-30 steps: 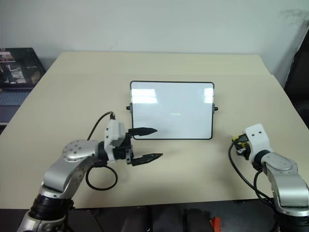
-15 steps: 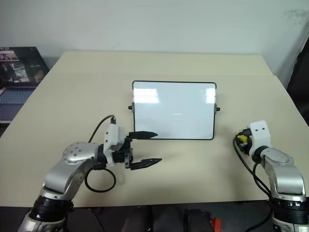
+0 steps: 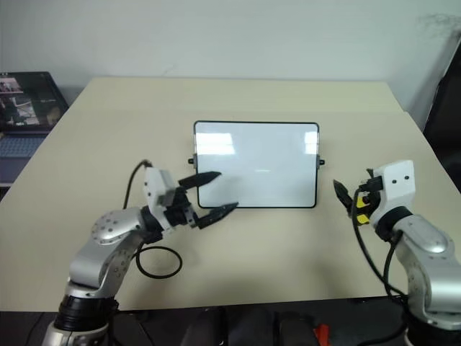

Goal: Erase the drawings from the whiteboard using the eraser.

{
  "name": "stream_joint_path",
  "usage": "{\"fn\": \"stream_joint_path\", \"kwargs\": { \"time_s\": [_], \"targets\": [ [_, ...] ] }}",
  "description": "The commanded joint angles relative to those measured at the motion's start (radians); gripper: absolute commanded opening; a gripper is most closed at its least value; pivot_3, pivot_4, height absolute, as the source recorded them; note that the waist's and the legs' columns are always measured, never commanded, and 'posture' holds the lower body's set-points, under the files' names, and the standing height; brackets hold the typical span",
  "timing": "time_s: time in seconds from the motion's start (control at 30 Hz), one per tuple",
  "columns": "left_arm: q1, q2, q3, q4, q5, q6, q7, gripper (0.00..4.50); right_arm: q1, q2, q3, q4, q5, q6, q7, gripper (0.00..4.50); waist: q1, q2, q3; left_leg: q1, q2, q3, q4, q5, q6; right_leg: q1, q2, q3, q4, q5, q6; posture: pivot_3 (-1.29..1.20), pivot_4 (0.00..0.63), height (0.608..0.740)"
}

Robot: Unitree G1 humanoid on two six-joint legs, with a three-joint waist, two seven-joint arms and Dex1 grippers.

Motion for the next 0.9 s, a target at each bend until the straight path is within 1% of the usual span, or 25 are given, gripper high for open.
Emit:
{"fn": "stream_joint_path", "kwargs": {
  "time_s": [0.03,0.1,0.17,0.2,0.3,0.37,0.47,0.6,0.7,0.9],
  "targets": [
    [0.081,-0.047,0.047,-0.084,0.04,-0.028,0.131,4.5,0.109,0.113,0.109,-0.013,-0.047,-0.24,-0.04,4.47,0.0,0.0,0.0,0.0,0.0,0.0,0.0,0.0,0.0,0.0,0.0,0.0,0.0,0.0,0.0,0.0,0.15,0.74],
    [0.146,-0.084,0.057,-0.122,0.071,-0.05,0.203,4.5,0.176,0.183,0.145,0.019,-0.064,-0.356,-0.058,4.47,0.0,0.0,0.0,0.0,-0.001,0.0,0.0,0.0,0.0,0.0,-0.001,0.001,0.0,0.0,0.0,0.0,0.15,0.74],
    [0.231,-0.128,0.082,-0.138,0.126,-0.107,0.281,4.5,0.273,0.206,0.224,0.065,-0.151,-0.56,-0.053,4.47,0.0,0.0,0.0,0.0,0.0,0.0,0.001,0.0,0.0,0.0,-0.002,0.001,0.0,0.0,0.0,0.0,0.15,0.74],
    [0.263,-0.154,0.09,-0.142,0.154,-0.129,0.325,4.5,0.309,0.215,0.244,0.097,-0.173,-0.637,-0.049,4.47,0.0,0.0,0.0,0.0,0.0,0.0,0.001,0.0,0.0,0.0,-0.002,0.001,0.0,0.0,0.0,0.0,0.15,0.74],
    [0.331,-0.208,0.113,-0.124,0.252,-0.204,0.443,4.5,0.362,0.249,0.265,0.203,-0.14,-0.761,-0.017,4.47,0.0,0.0,0.0,0.001,0.0,-0.001,0.001,0.0,0.0,0.002,-0.002,0.0,0.001,0.0,0.0,0.0,0.15,0.74],
    [0.367,-0.229,0.136,-0.106,0.288,-0.237,0.493,4.5,0.371,0.253,0.281,0.262,-0.15,-0.83,-0.01,4.47,0.0,0.0,0.0,0.004,0.0,-0.001,0.002,0.0,0.0,0.004,-0.002,-0.001,0.002,-0.001,0.001,0.0,0.15,0.74],
    [0.418,-0.244,0.148,-0.091,0.313,-0.278,0.523,4.5,0.374,0.243,0.28,0.339,-0.149,-0.893,0.005,4.47,-0.001,0.0,-0.001,0.008,0.001,-0.001,0.002,0.0,0.001,0.007,-0.002,0.0,0.002,-0.001,0.001,0.0,0.15,0.74],
    [0.436,-0.259,0.169,-0.071,0.318,-0.3,0.563,4.5,0.366,0.224,0.265,0.383,-0.113,-0.898,0.022,4.47,0.0,0.0,-0.001,0.008,0.001,-0.001,0.002,0.0,0.001,0.007,-0.002,0.0,0.002,-0.001,0.001,0.0,0.15,0.74],
    [0.458,-0.258,0.176,-0.052,0.329,-0.314,0.569,4.5,0.397,0.212,0.269,0.358,-0.106,-0.892,0.024,4.47,0.001,0.0,-0.001,0.008,0.001,-0.001,0.002,0.0,0.001,0.007,-0.002,0.0,0.002,-0.001,0.001,0.0,0.15,0.74],
    [0.476,-0.279,0.142,-0.039,0.371,-0.313,0.598,4.5,0.413,0.162,0.267,0.363,-0.095,-0.856,0.049,4.47,0.001,-0.001,-0.001,0.008,0.001,-0.001,0.001,0.0,0.001,0.007,-0.002,0.001,0.001,-0.001,0.0,0.0,0.15,0.74]
  ]
}}
